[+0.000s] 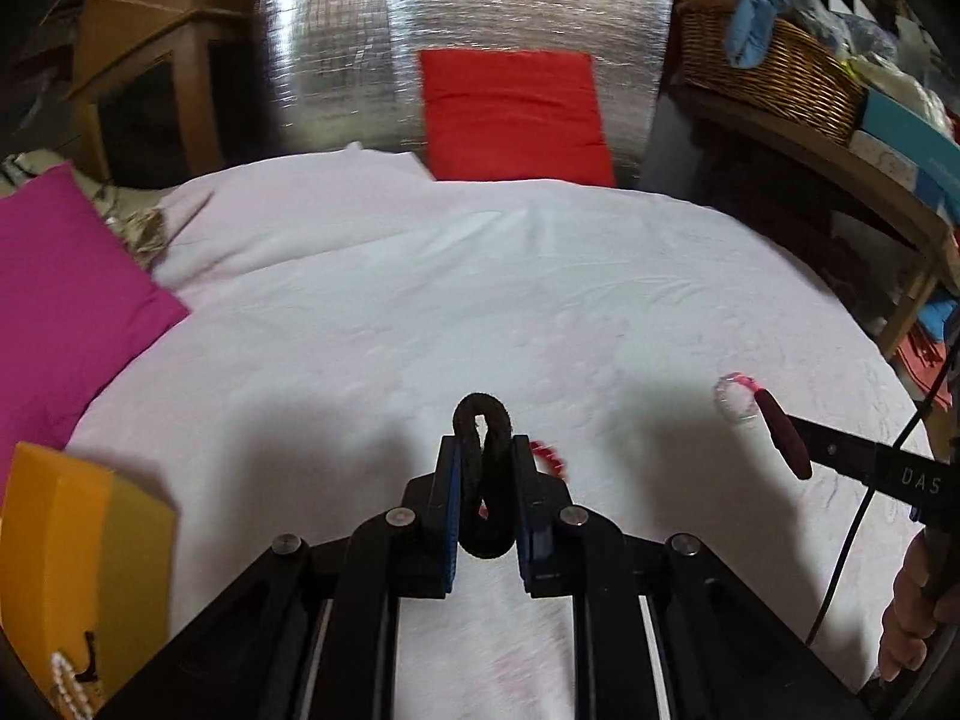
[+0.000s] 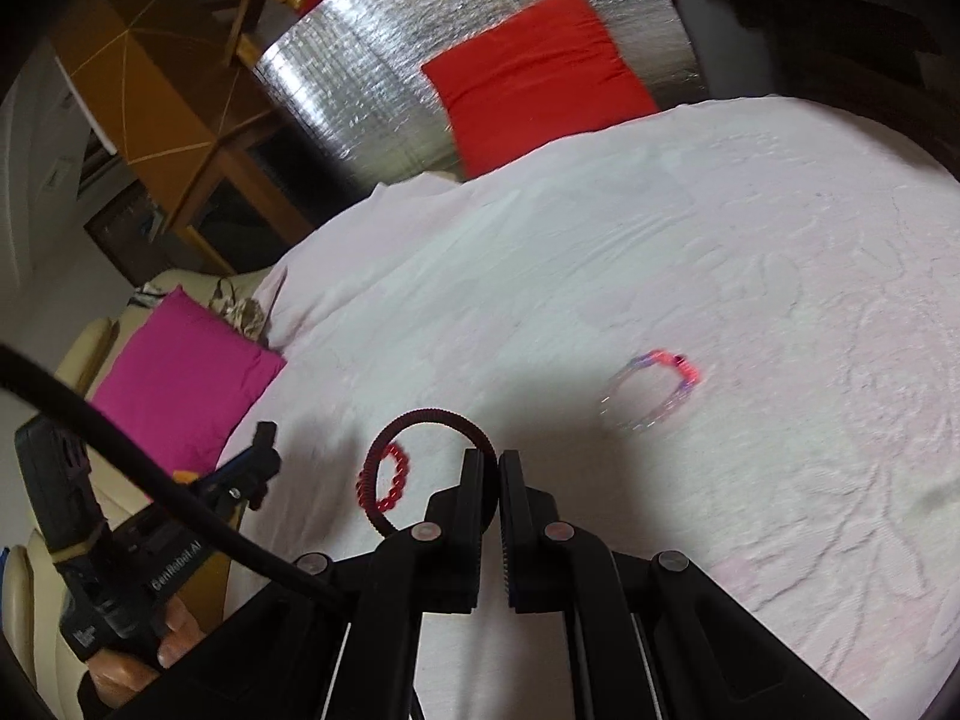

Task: Organize jewelry
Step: 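Carry both rings over the orange box and open both tools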

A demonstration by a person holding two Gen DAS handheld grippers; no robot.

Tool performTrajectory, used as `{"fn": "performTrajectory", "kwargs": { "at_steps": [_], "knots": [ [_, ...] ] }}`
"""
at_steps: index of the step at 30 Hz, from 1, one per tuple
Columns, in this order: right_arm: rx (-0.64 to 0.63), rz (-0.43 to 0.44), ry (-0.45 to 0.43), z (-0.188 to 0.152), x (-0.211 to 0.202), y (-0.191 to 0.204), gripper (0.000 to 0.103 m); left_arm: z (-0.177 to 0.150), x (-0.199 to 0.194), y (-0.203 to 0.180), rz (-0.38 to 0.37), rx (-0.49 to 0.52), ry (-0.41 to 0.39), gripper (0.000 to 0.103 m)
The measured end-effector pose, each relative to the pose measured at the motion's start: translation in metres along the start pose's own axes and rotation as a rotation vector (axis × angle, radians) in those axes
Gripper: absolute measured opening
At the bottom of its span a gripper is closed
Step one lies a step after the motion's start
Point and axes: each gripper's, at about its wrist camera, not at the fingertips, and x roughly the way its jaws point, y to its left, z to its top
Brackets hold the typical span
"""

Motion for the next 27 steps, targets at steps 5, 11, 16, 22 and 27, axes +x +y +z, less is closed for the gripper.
{"fn": "performTrajectory", "kwargs": {
  "at_steps": [5,11,16,22,27],
  "knots": [
    [-0.026,0.023,0.020,-0.010,0.011,0.024,0.006,-0.007,-0.005,0.024,0.053,-0.052,0.025,0.016],
    [-0.064,0.068,0.040,-0.021,0.025,0.059,0.006,-0.019,-0.020,0.041,0.103,-0.101,0.018,0.016],
    [-0.088,0.112,0.048,-0.032,0.031,0.087,0.006,-0.030,-0.037,0.050,0.153,-0.120,0.000,0.016],
    [-0.108,0.146,0.043,-0.043,0.032,0.109,0.006,-0.039,-0.051,0.060,0.200,-0.127,-0.023,0.016],
    [-0.125,0.151,0.039,-0.052,0.030,0.117,0.006,-0.043,-0.063,0.067,0.232,-0.135,-0.045,0.016]
  ]
}}
